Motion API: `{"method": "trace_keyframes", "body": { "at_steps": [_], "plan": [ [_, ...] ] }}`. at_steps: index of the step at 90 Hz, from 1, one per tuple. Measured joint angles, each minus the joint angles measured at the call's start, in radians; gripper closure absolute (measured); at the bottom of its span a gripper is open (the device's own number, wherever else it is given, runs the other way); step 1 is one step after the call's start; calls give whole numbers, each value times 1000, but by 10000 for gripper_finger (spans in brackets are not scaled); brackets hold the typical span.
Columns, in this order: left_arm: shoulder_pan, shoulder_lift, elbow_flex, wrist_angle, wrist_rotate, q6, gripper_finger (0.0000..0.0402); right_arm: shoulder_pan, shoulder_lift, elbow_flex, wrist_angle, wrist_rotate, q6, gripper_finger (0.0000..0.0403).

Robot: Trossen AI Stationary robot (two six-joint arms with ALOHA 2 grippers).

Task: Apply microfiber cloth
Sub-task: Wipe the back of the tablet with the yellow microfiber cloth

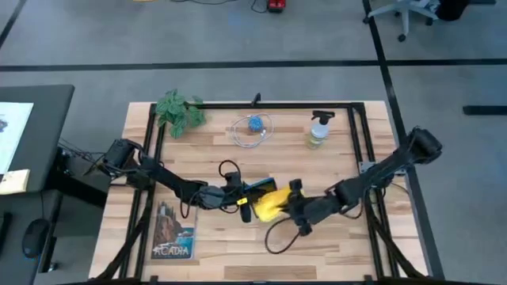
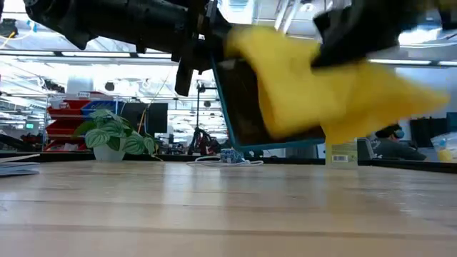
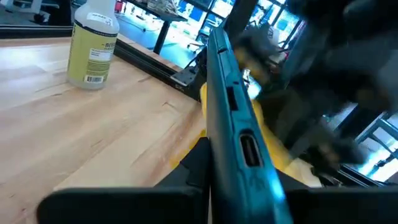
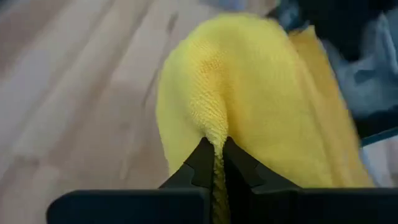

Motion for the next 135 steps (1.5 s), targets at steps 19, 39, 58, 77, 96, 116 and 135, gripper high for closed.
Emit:
{"method": "trace_keyframes", "body": {
  "at_steps": [19,39,58,77,96,116,135],
  "plan": [
    [0,0,0,0,-1,2,386,73,-45,27,23,347,-156,403],
    [0,0,0,-6,1,5,386,69,-151,36,28,356,-129,403],
    [-4,0,0,-8,8,17,386,15,-90,36,-38,106,-15,403],
    [-4,0,0,-7,8,20,386,11,-22,35,-51,-87,-48,403],
    [-6,0,0,-3,9,18,386,46,-131,35,-17,154,-123,403],
    [-8,-2,0,51,35,26,386,16,-177,36,136,317,-130,403],
    [-7,-2,0,81,50,64,386,-24,-68,36,11,37,-54,403]
  ]
}}
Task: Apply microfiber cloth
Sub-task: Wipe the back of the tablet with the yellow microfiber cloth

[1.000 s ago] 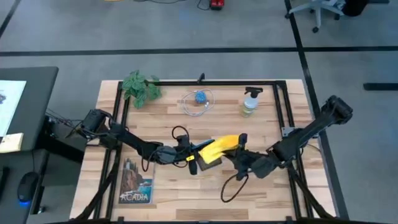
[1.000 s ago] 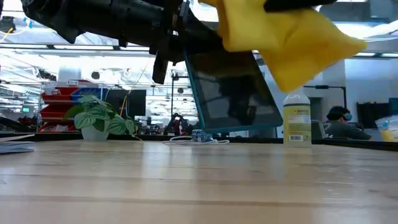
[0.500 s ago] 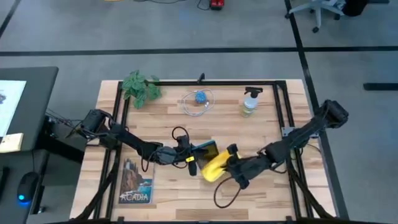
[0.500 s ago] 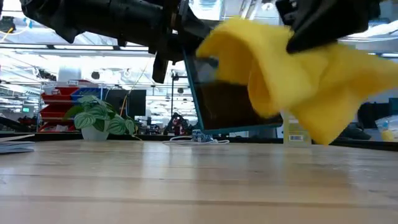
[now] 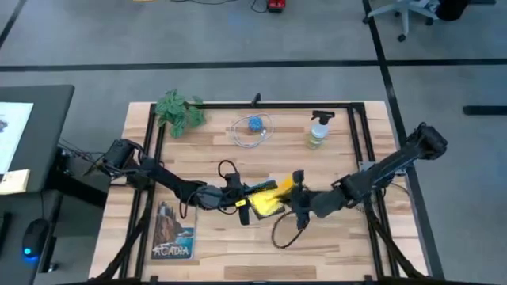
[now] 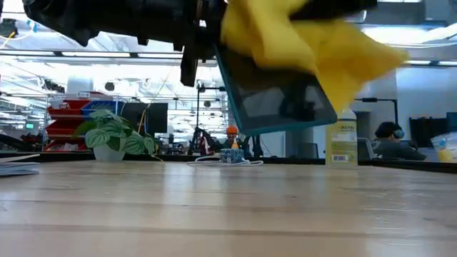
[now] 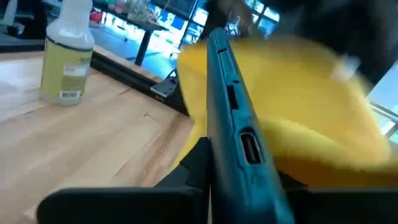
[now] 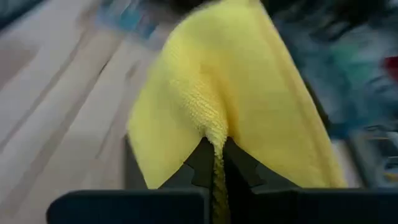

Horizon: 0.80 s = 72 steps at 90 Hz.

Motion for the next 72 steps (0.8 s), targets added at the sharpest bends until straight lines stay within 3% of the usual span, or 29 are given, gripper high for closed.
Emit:
{"method": "trace_keyframes", "body": {
  "at_steps": [8,14,33,40,49,63,72],
  "plan": [
    [0,0,0,-1,0,1,386,-6,52,0,-59,-100,24,403],
    [0,0,0,-2,-7,4,386,-5,79,-1,-72,-92,27,403],
    [1,0,0,-2,-10,3,386,47,41,-1,90,272,-71,403],
    [0,0,0,-5,1,1,386,56,36,-1,175,310,-136,403],
    [0,0,0,0,2,-1,386,49,40,0,202,227,-129,403],
    [0,0,0,3,1,0,386,3,115,0,158,-66,-7,403],
    [0,0,0,0,0,1,386,-3,181,-1,168,-97,-45,403]
  ]
}}
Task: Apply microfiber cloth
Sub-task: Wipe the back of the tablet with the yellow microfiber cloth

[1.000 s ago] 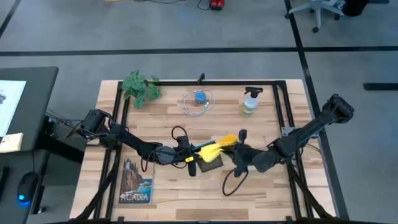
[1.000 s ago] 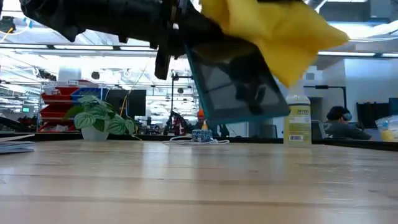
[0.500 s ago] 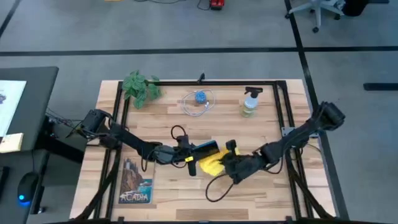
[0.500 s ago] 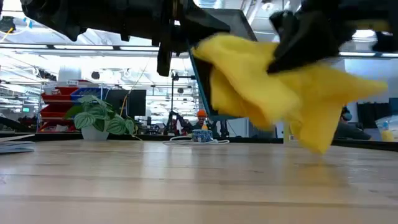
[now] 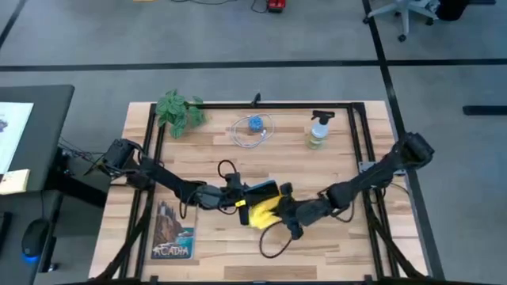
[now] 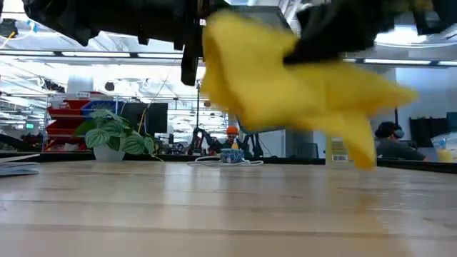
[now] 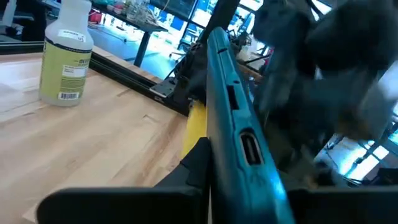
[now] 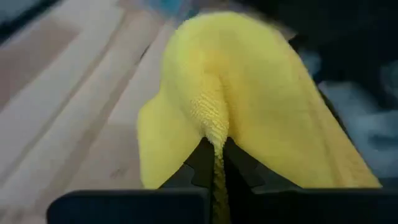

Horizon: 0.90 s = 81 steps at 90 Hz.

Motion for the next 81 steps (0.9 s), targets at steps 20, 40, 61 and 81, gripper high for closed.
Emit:
{"method": "trace_keyframes", "body": {
  "at_steps": [20,40,61,81],
  "plan": [
    [-2,0,0,5,-11,-5,386,81,-15,37,144,518,-220,403],
    [-4,0,0,6,1,-6,386,125,-88,40,36,450,-161,403],
    [-4,1,0,23,-14,-1,386,59,-51,38,-274,199,74,403],
    [3,2,0,32,10,-5,386,134,-73,38,-81,665,-113,403]
  ]
}}
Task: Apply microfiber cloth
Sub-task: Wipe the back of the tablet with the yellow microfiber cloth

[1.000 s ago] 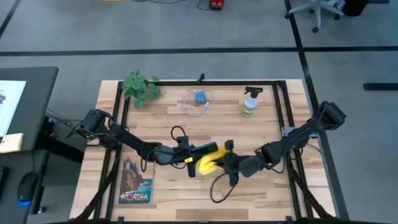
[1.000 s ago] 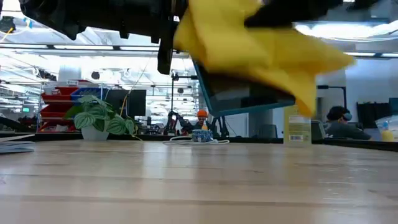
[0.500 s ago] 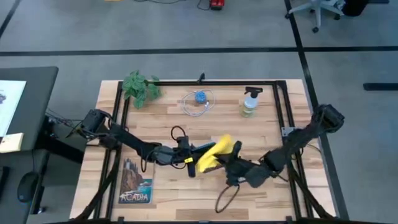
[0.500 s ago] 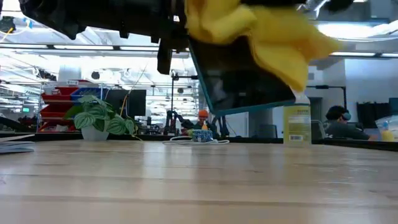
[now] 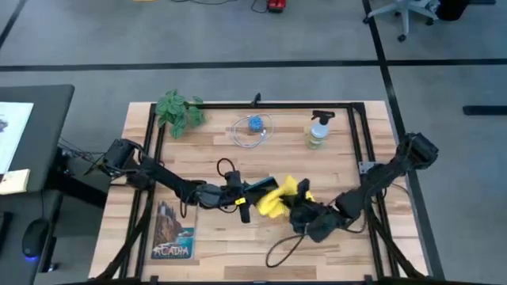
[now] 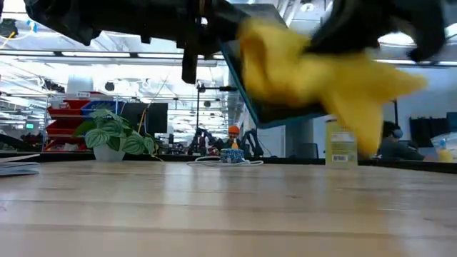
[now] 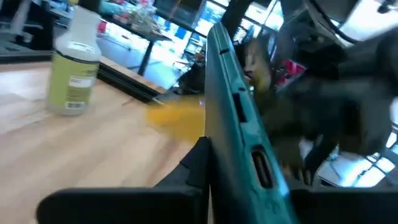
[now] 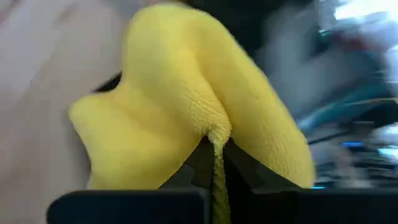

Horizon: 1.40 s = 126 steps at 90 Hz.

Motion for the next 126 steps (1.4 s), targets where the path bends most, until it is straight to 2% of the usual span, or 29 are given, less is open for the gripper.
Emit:
{"method": "trace_keyframes", "body": {
  "at_steps": [6,11,17,27,31,35,42,48,53,65,72,82,90,99,109,116,126],
  "plan": [
    [0,0,0,-4,2,1,386,3,-1,1,90,14,-53,403],
    [0,0,0,-4,1,1,386,-12,4,1,112,-37,-50,403],
    [0,0,0,-4,1,5,386,-38,4,1,80,-175,-2,403],
    [-2,0,0,-5,-3,11,386,-82,5,1,-78,-445,63,403],
    [-2,0,0,-12,-7,14,386,-93,6,1,-144,-489,73,403],
    [-1,0,0,-18,-10,15,386,-94,-1,1,-208,-470,88,403],
    [0,0,0,-23,-24,15,386,-86,-48,-3,-292,-340,109,403],
    [-1,-1,0,-39,-10,10,386,-86,-117,-2,-287,-228,89,403],
    [-5,-1,0,-61,13,-3,386,-89,-178,-2,-242,-180,59,403],
    [-6,-1,0,-76,17,-7,386,-98,-282,0,-71,-187,-29,403],
    [-2,-1,0,-71,-4,-7,386,-114,-301,1,5,-254,-54,403],
    [-1,-1,0,-74,-13,-8,386,-139,-255,1,124,-423,-79,403],
    [0,-1,0,-70,-14,-8,386,-155,-177,1,232,-475,-104,403],
    [1,-1,0,-62,-33,-6,386,-183,-84,3,292,-469,-131,403],
    [3,-1,0,-61,-48,-6,386,-196,-27,8,286,-353,-130,403],
    [2,-1,0,-57,-48,-5,386,-187,-35,10,218,-264,-99,403],
    [2,-1,-1,-63,-57,-6,386,-183,-60,12,62,-279,32,403]
  ]
}}
